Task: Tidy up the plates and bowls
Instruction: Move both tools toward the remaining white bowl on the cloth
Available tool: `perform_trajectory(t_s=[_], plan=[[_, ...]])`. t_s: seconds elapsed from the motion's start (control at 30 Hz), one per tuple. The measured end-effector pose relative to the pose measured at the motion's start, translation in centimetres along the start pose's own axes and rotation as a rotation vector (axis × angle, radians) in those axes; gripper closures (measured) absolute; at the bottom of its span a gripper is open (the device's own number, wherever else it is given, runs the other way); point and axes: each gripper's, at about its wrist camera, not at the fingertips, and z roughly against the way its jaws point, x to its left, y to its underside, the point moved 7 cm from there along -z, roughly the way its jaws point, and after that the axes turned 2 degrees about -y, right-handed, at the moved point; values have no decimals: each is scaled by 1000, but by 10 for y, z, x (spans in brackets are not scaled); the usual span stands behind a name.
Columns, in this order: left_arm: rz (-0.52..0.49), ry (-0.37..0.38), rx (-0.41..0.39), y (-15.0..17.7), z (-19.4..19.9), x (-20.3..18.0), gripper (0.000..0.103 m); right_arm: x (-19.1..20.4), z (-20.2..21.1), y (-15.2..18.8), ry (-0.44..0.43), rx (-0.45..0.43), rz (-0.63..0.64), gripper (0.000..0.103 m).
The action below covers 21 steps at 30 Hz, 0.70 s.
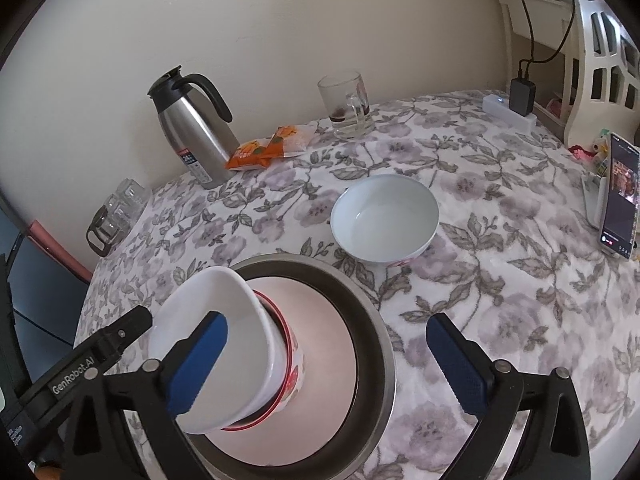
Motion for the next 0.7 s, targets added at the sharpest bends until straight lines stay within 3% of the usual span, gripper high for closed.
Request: perform_trajectory(t_s=[0.43,0.7], plan=[[9,3,-39,-4,4,-1,4,-6,3,-8,-8,-34,2,0],[3,15,-97,-11,12,-5,4,-39,4,-20,22,-41,-68,0]])
